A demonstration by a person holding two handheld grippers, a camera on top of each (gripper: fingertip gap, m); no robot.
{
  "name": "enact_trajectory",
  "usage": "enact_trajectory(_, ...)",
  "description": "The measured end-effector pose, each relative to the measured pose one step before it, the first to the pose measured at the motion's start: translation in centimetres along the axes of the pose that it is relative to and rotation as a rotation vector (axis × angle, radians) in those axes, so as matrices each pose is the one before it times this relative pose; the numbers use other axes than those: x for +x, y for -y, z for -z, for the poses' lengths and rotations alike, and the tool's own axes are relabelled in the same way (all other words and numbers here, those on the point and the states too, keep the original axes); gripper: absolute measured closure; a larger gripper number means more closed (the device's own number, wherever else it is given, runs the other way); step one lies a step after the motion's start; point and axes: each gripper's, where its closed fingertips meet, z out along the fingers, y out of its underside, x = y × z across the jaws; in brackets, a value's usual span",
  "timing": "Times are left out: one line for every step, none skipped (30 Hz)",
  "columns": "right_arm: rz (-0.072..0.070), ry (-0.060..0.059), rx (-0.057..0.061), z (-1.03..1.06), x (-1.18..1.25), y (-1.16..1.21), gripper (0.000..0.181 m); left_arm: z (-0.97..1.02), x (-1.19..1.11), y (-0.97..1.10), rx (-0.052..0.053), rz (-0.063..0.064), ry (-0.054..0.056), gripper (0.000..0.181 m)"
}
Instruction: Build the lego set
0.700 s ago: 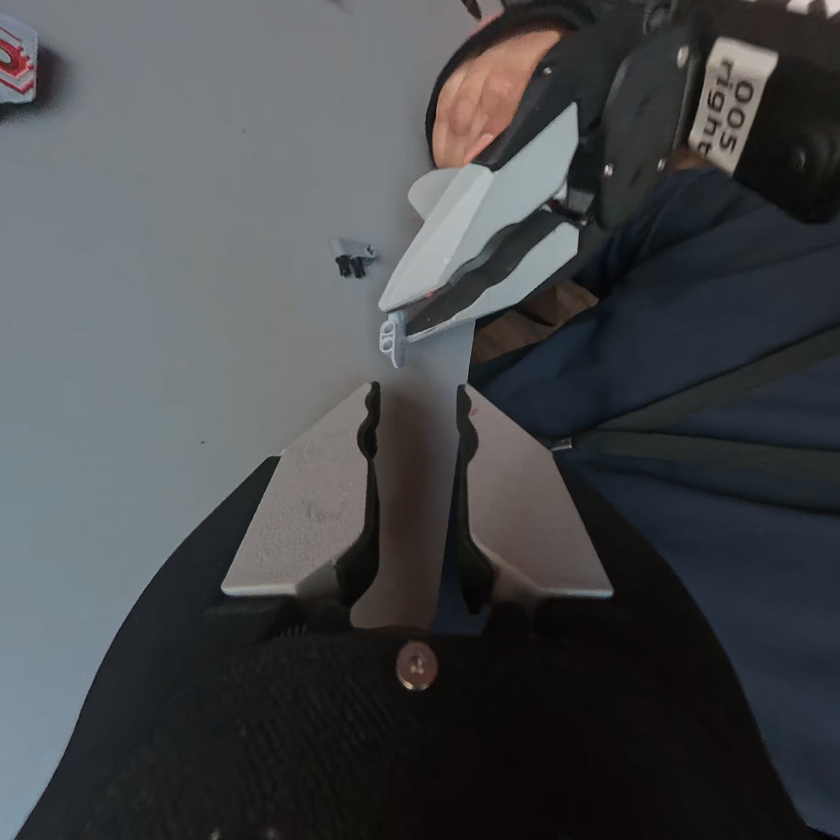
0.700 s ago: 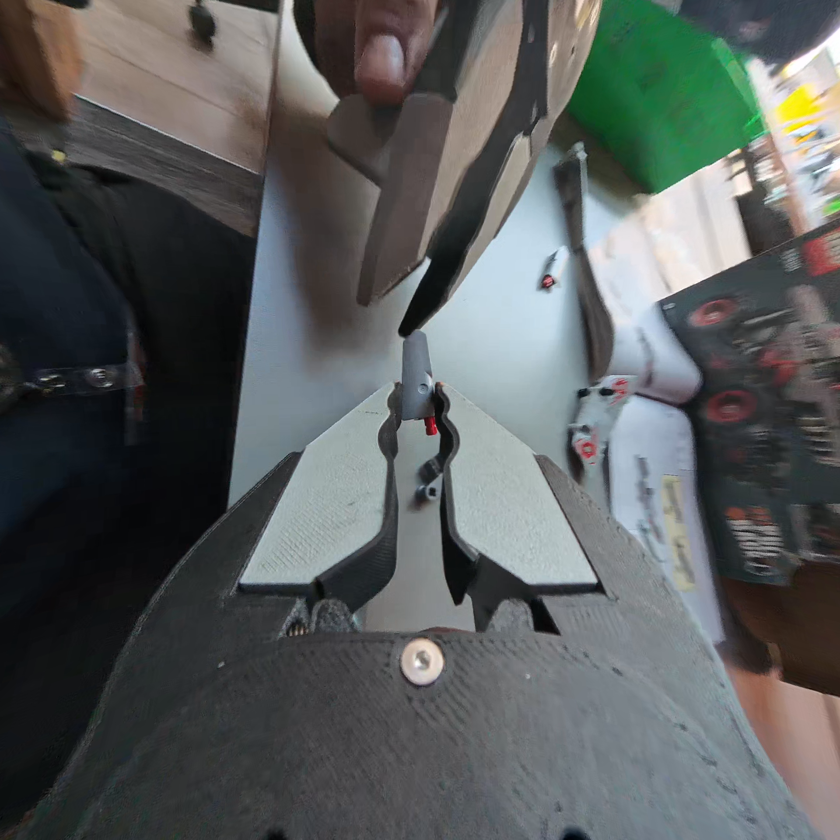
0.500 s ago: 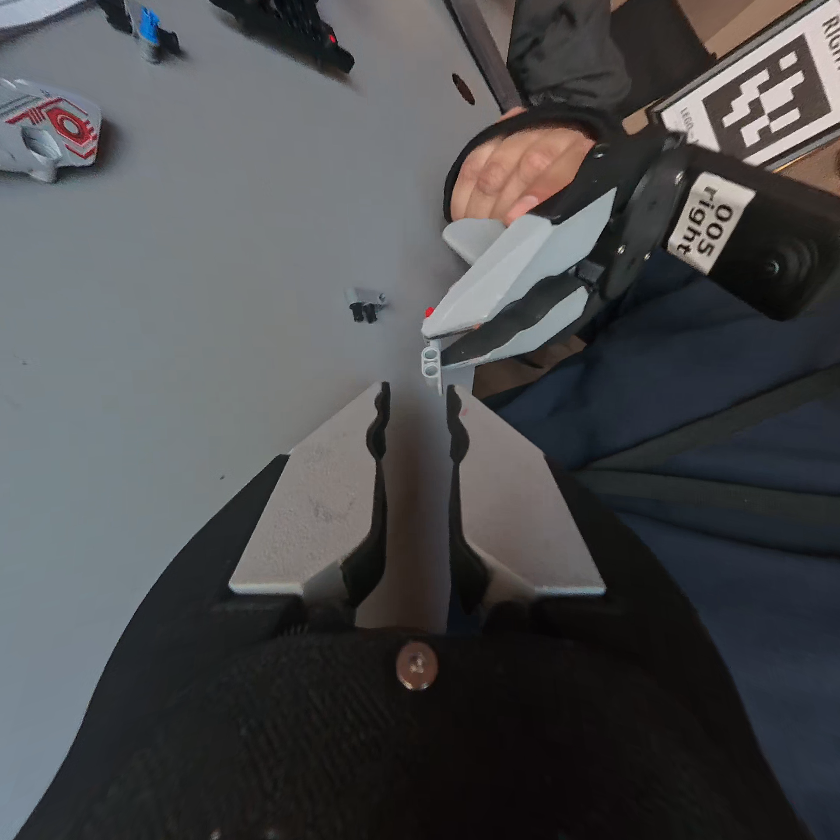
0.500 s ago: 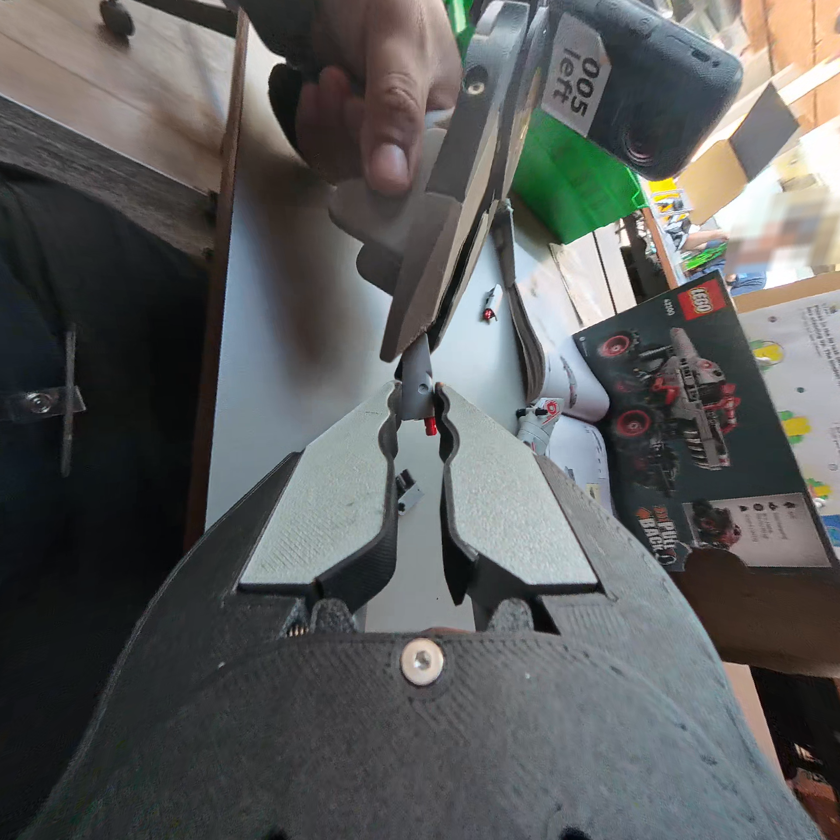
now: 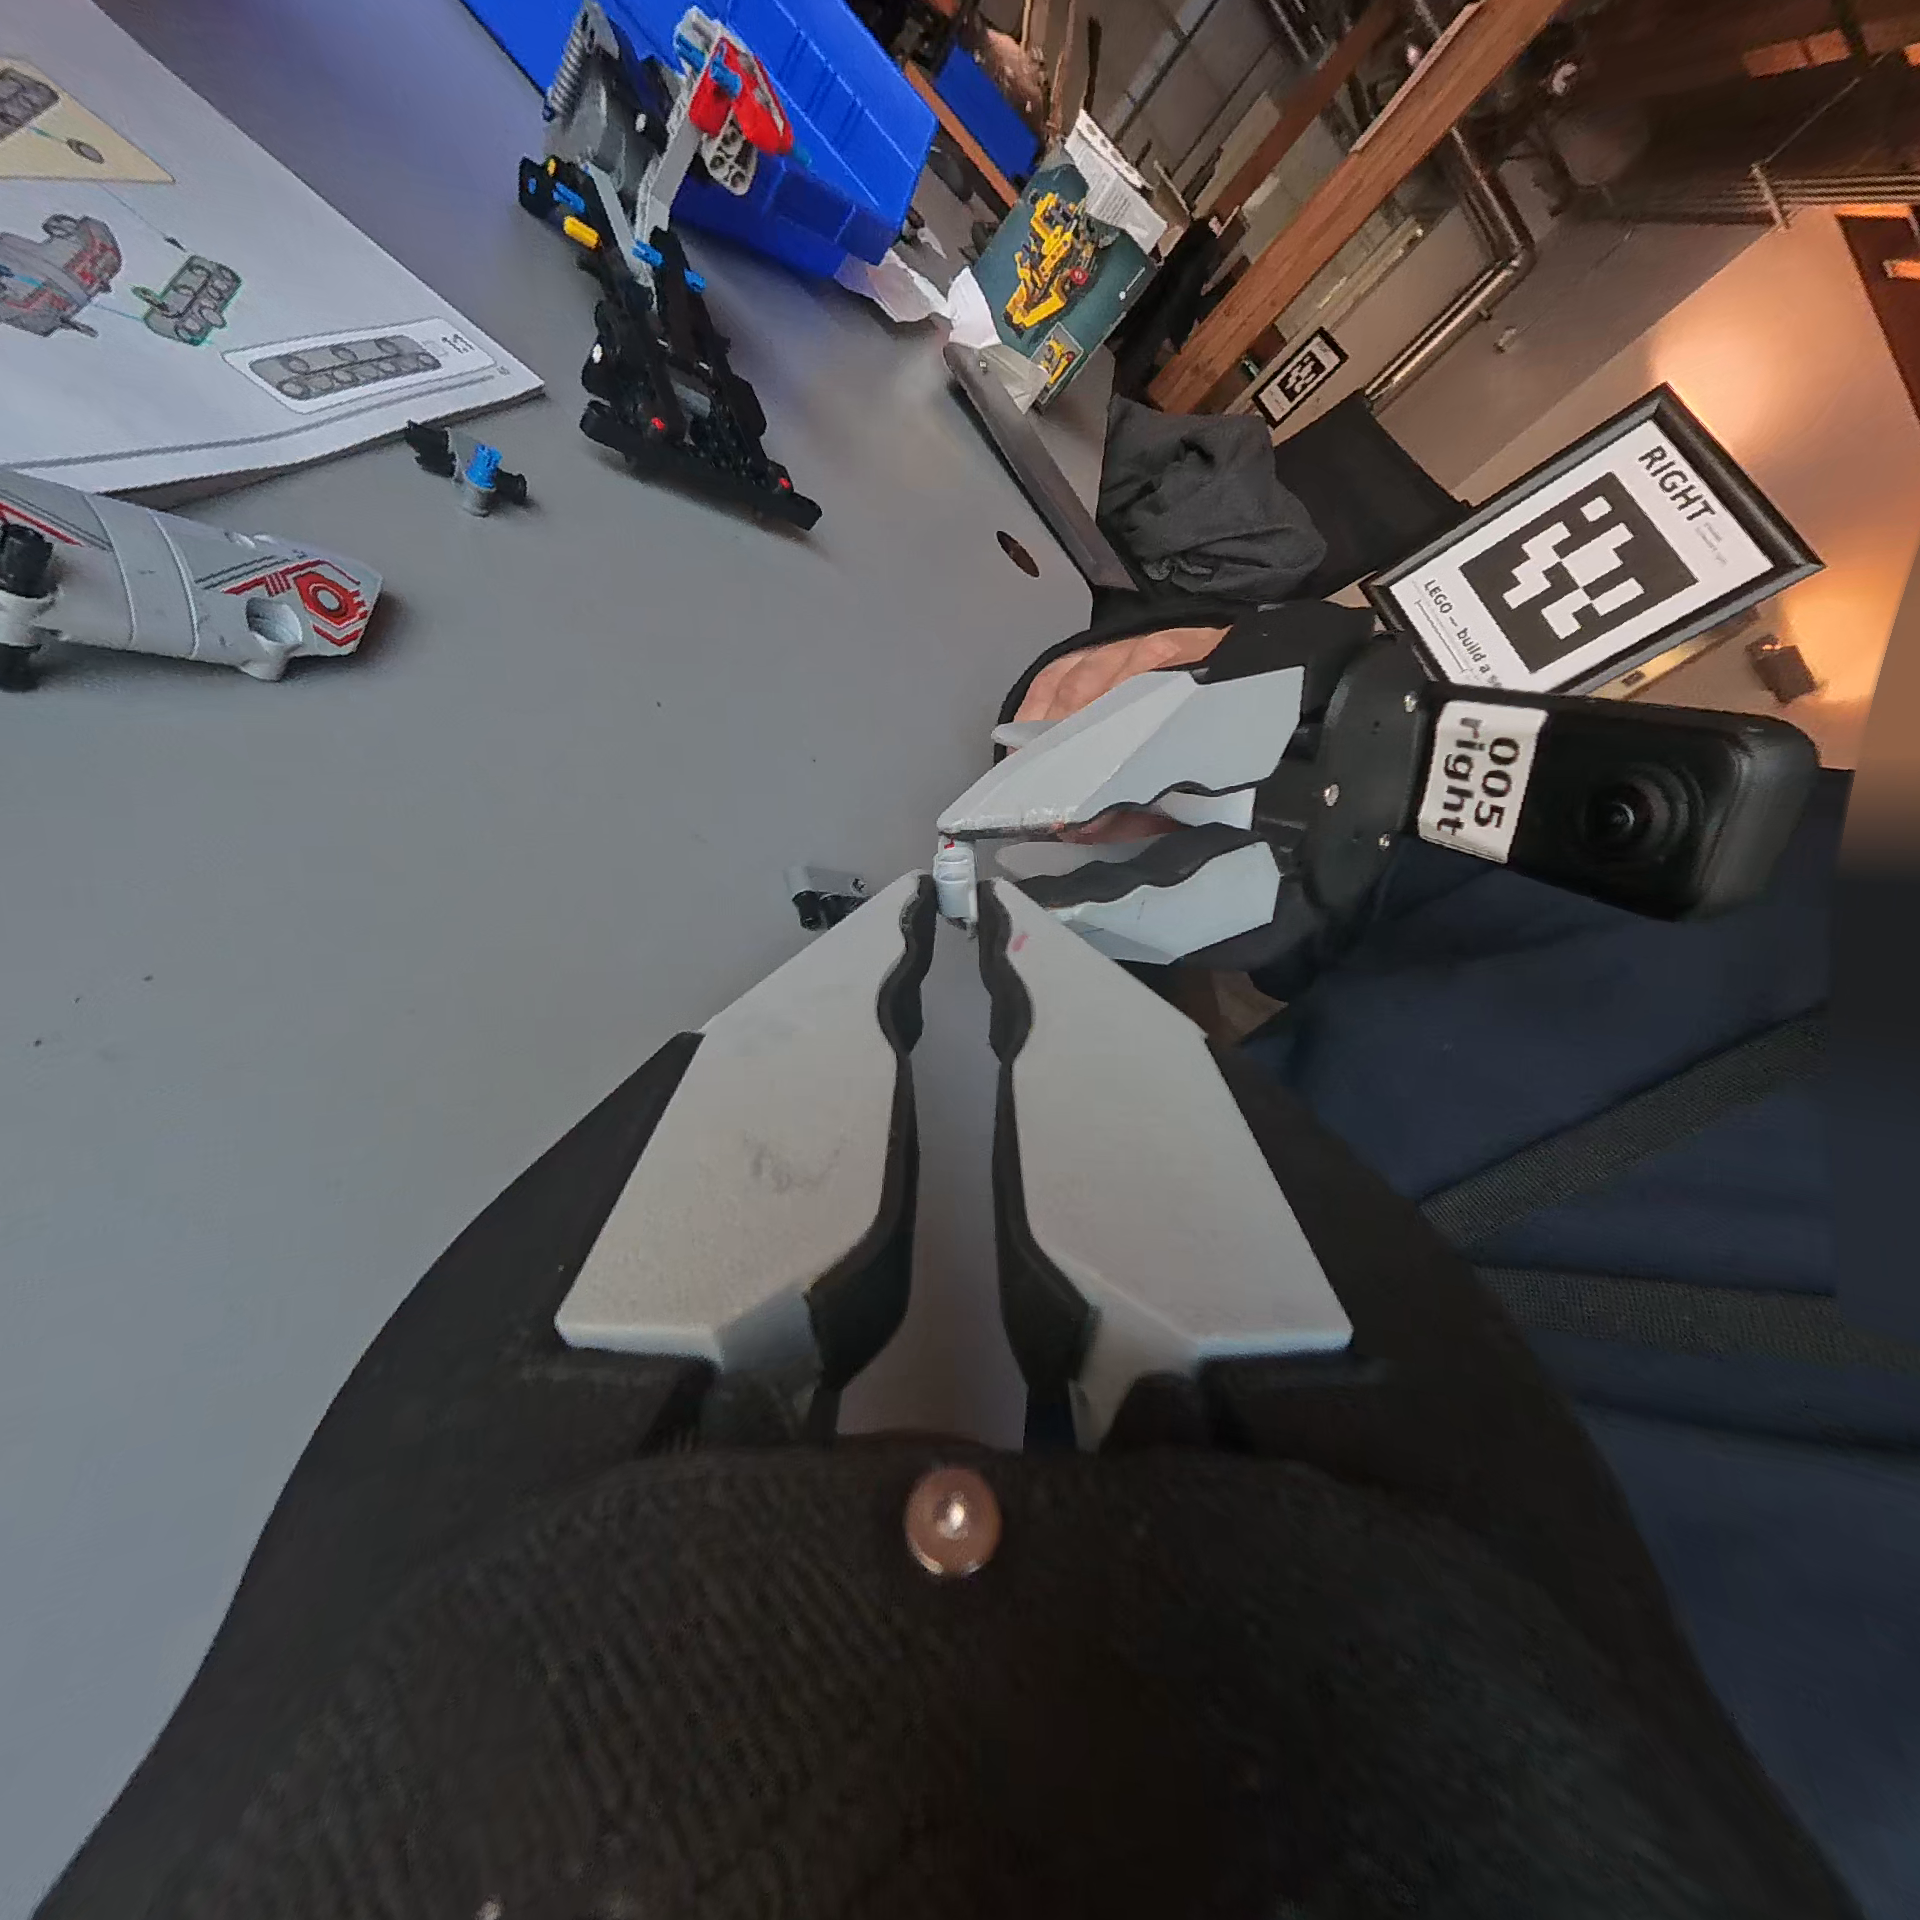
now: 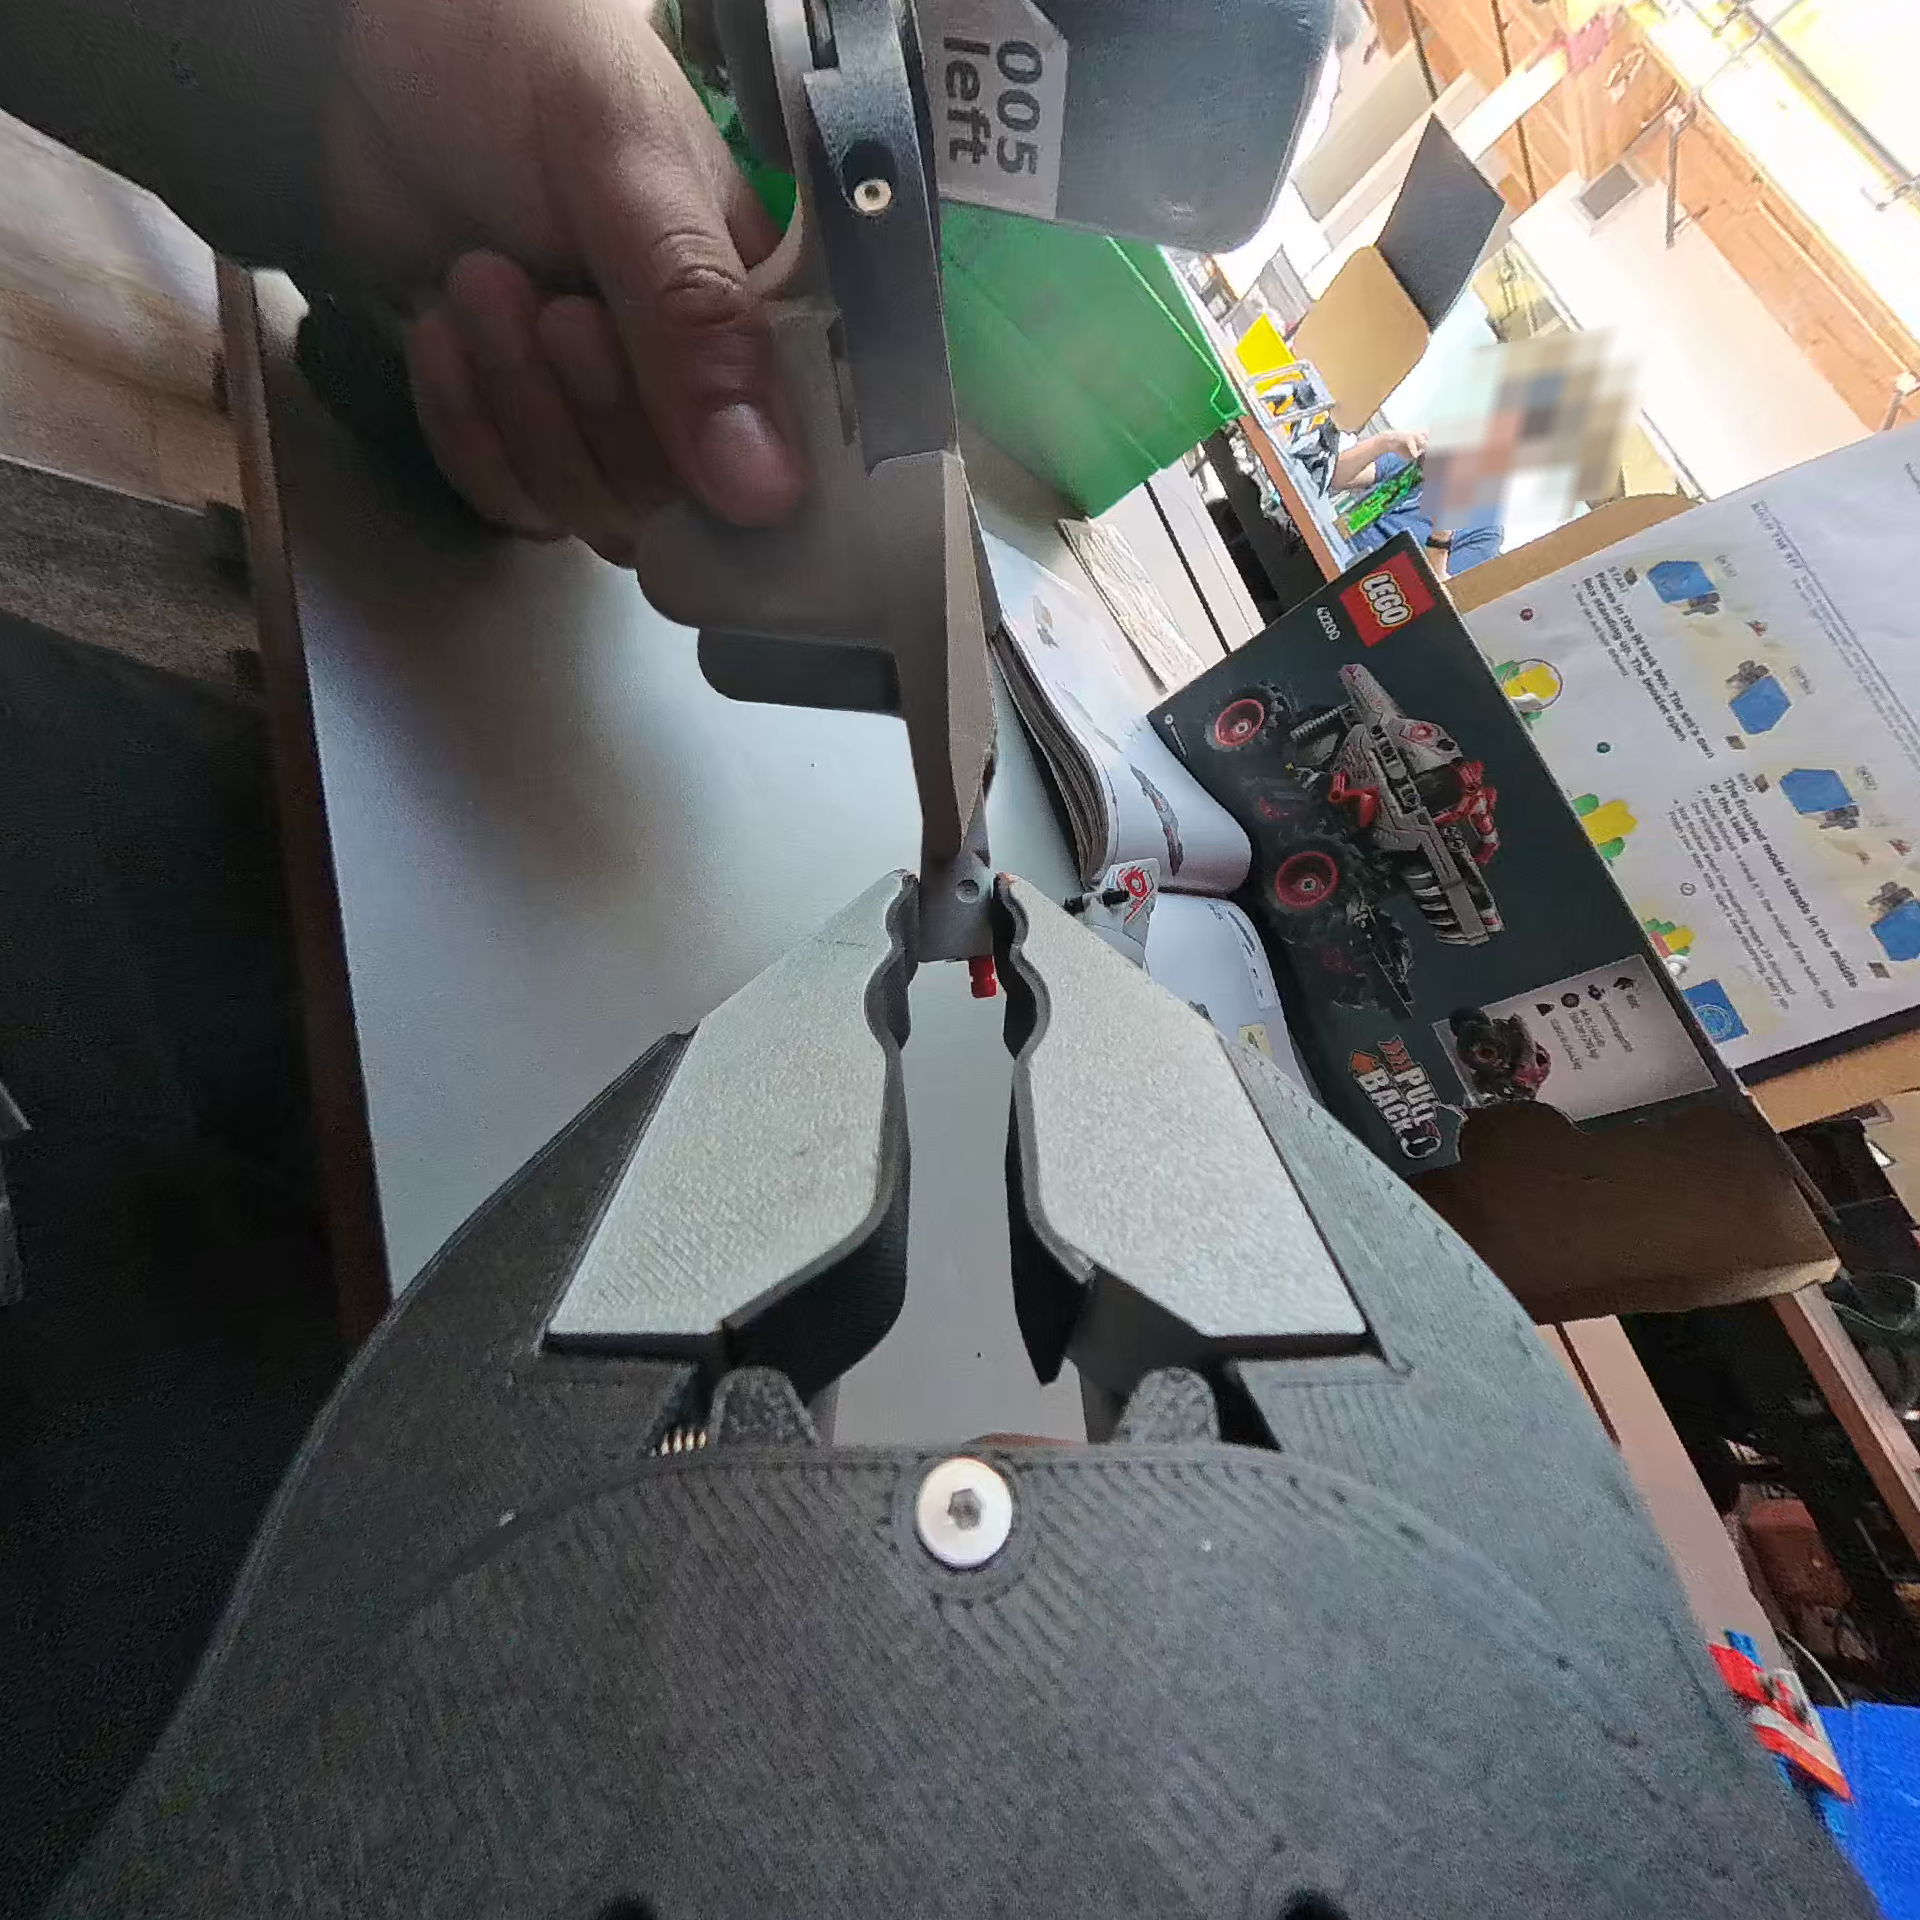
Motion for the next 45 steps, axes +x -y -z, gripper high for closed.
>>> enact_trajectory(-0.0066, 0.002, 0.0142, 0.118, 0.003, 0.195, 0.17, 0.067, 0.226, 0.011, 0.001, -0.0149, -0.0108, 0.177)
enact_trajectory(-0.0141, 0.0128, 0.02, 0.178, -0.037, 0.258, 0.17, 0.074, 0.266, 0.015, -0.0013, -0.0206, -0.0123, 0.177)
enact_trajectory(-0.0312, 0.0327, 0.021, 0.222, -0.148, 0.247, 0.17, 0.068, 0.264, -0.096, -0.0112, -0.0267, -0.0108, 0.177)
enact_trajectory(-0.0528, 0.0519, 0.0187, 0.227, -0.216, 0.201, 0.17, 0.041, 0.21, -0.136, -0.0169, -0.0292, -0.0073, 0.177)
enact_trajectory(-0.0724, 0.0685, 0.0138, 0.18, -0.235, 0.112, 0.168, 0.015, 0.122, -0.101, -0.0158, -0.0316, 0.0, 0.177)
enact_trajectory(-0.0846, 0.0717, 0.0118, 0.198, -0.144, 0.072, 0.168, -0.023, 0.077, -0.16, -0.022, -0.0388, 0.003, 0.177)
enact_trajectory(-0.0834, 0.0578, 0.0212, 0.245, 0.084, 0.189, 0.165, -0.014, -0.03, -0.137, -0.0211, -0.0406, 0.0104, 0.177)
enact_trajectory(-0.0722, 0.0576, 0.0222, 0.227, 0.016, 0.225, 0.166, -0.016, -0.001, -0.047, -0.0152, -0.039, 0.0088, 0.177)
enact_trajectory(-0.0623, 0.0622, 0.0065, 0.158, -0.179, 0.042, 0.168, 0.006, 0.221, 0.058, -0.0071, -0.0382, -0.0063, 0.177)
enact_trajectory(-0.0504, 0.0424, -0.0028, 0.067, -0.039, -0.066, 0.17, 0.003, 0.351, 0.14, -0.0011, -0.0298, -0.015, 0.177)
enact_trajectory(-0.0332, 0.0251, -0.0046, 0.008, 0.055, -0.108, 0.172, -0.008, 0.36, 0.138, -0.0018, -0.023, -0.0169, 0.177)
enact_trajectory(-0.02, 0.024, 0.0018, -0.005, -0.107, 0.003, 0.174, -0.018, 0.156, 0.101, -0.0022, -0.0238, -0.0036, 0.177)
enact_trajectory(-0.0134, 0.0166, 0.0103, 0.004, -0.117, 0.138, 0.176, -0.026, 0.041, 0.068, -0.0037, -0.0203, 0.0025, 0.177)
enact_trajectory(-0.0095, 0.0107, 0.0072, -0.041, -0.071, 0.079, 0.176, -0.028, 0.073, 0.122, 0.0013, -0.0142, -0.0015, 0.177)
enact_trajectory(-0.0073, 0.0109, -0.0012, -0.069, -0.068, -0.049, 0.176, -0.028, 0.105, 0.149, 0.0063, -0.0113, -0.0044, 0.177)
enact_trajectory(-0.0045, 0.0091, -0.0034, -0.079, -0.036, -0.102, 0.175, -0.033, 0.07, 0.156, 0.0091, -0.0051, -0.004, 0.177)
enact_trajectory(-0.0036, 0.008, 0.0015, -0.082, -0.028, -0.055, 0.174, -0.033, 0.012, 0.166, 0.0112, -0.0022, -0.0022, 0.177)
enact_trajectory(-0.0079, 0.0093, 0.0002, -0.097, -0.023, -0.082, 0.173, 0.004, 0.019, 0.201, 0.0156, -0.005, -0.0022, 0.177)
enact_trajectory(-0.0082, 0.0056, -0.0023, -0.074, 0.028, -0.107, 0.176, 0.001, 0.073, 0.128, 0.0119, -0.0047, -0.0065, 0.177)
enact_trajectory(-0.0031, 0.0001, 0.0029, -0.026, 0.074, -0.005, 0.176, 0.001, -0.06, 0.019, 0.0047, -0.0025, 0.0021, 0.177)
enact_trajectory(-0.0001, -0.0007, 0.0027, -0.025, 0.053, 0.001, 0.176, 0.03, -0.059, -0.009, 0.0025, -0.0021, 0.0009, 0.177)
enact_trajectory(0.0005, -0.0008, -0.0014, -0.058, 0.042, -0.047, 0.176, 0.029, -0.028, -0.022, 0.0007, -0.0032, 0.0008, 0.177)
enact_trajectory(0.0003, -0.0034, -0.0007, -0.113, 0.079, -0.018, 0.176, 0.052, -0.087, 0.059, 0.0066, -0.0045, 0.0038, 0.177)
enact_trajectory(-0.0021, -0.0033, 0.0037, -0.133, 0.1, 0.052, 0.176, 0.076, -0.086, 0.181, 0.015, -0.0019, 0.0023, 0.177)
enact_trajectory(-0.0033, -0.0008, 0.0083, -0.148, 0.073, 0.144, 0.176, 0.106, -0.049, 0.286, 0.0214, 0.0027, -0.0021, 0.177)
enact_trajectory(-0.0028, -0.001, 0.0094, -0.121, 0.079, 0.189, 0.176, 0.07, -0.04, 0.336, 0.0246, 0.007, -0.0043, 0.177)
enact_trajectory(-0.001, -0.0052, 0.006, -0.072, 0.139, 0.164, 0.176, 0.061, -0.108, 0.239, 0.02, 0.0113, -0.0012, 0.177)
enact_trajectory(0.0014, -0.0047, 0.0018, -0.032, 0.134, 0.12, 0.176, 0.066, -0.115, 0.125, 0.0113, 0.013, -0.0029, 0.177)
enact_trajectory(0.0022, -0.0003, 0.0009, -0.027, 0.044, 0.085, 0.176, 0.071, -0.028, 0.036, 0.0065, 0.0132, -0.007, 0.177)
enact_trajectory(0.0003, 0.0005, 0.0009, -0.038, 0.01, 0.035, 0.177, 0.077, -0.015, 0.007, 0.0047, 0.0112, -0.0054, 0.177)
enact_trajectory(-0.0002, -0.0057, -0.0018, -0.043, 0.09, -0.038, 0.177, 0.053, -0.098, -0.07, -0.0003, 0.0116, 0.0018, 0.177)
enact_trajectory(0.0053, -0.0128, -0.0018, -0.028, 0.164, -0.077, 0.177, 0.048, -0.172, -0.184, -0.0079, 0.0094, 0.007, 0.177)
enact_trajectory(0.0089, -0.0152, 0.0014, 0.02, 0.183, -0.047, 0.177, 0.048, -0.207, -0.223, -0.0118, 0.0011, 0.0112, 0.177)
enact_trajectory(0.0059, -0.0095, 0.0005, 0.042, 0.131, -0.04, 0.177, 0.035, -0.153, -0.21, -0.0102, -0.006, 0.0114, 0.177)
enact_trajectory(0.0012, -0.0011, -0.0036, 0.011, 0.038, -0.077, 0.177, -0.011, -0.036, -0.171, -0.0074, -0.0054, 0.0062, 0.177)
enact_trajectory(-0.0001, 0.0048, -0.0049, -0.022, -0.059, -0.081, 0.177, -0.027, 0.086, -0.027, -0.002, -0.0021, -0.002, 0.177)
enact_trajectory(0.0024, 0.0015, -0.0024, -0.025, -0.043, -0.042, 0.177, -0.023, 0.088, 0.033, 0.002, -0.0013, -0.0037, 0.177)
enact_trajectory(0.0062, -0.0026, -0.0022, -0.041, -0.006, -0.024, 0.177, -0.022, 0.057, 0.043, 0.0031, 0.0004, -0.0039, 0.177)
enact_trajectory(0.0055, -0.0011, -0.0059, -0.044, -0.03, -0.065, 0.177, -0.035, 0.04, 0.016, 0.0004, 0.0014, -0.005, 0.177)
enact_trajectory(0.0026, 0.0017, -0.0064, -0.065, -0.038, -0.072, 0.177, -0.04, 0.033, 0.001, 0.0006, 0.002, -0.0047, 0.176)
enact_trajectory(-0.0017, 0.0023, -0.0029, -0.054, -0.017, -0.055, 0.177, -0.04, 0.009, 0.011, 0.0004, 0.003, -0.0028, 0.176)
enact_trajectory(-0.0077, 0.0066, 0.0007, -0.044, -0.027, -0.016, 0.177, -0.024, -0.007, 0.04, 0.0023, 0.0001, -0.0006, 0.175)
enact_trajectory(-0.0149, 0.0134, 0.0032, -0.018, -0.092, 0.009, 0.177, -0.018, 0.044, 0.038, 0.0027, -0.0022, -0.0024, 0.176)
enact_trajectory(-0.0173, 0.0151, 0.0073, 0.021, -0.092, 0.071, 0.177, 0.003, 0.058, 0.018, 0.0008, -0.0043, -0.002, 0.176)
enact_trajectory(-0.0166, 0.0135, 0.009, 0.039, -0.067, 0.079, 0.177, 0.012, -0.001, 0.025, 0.0014, -0.007, 0.0029, 0.176)
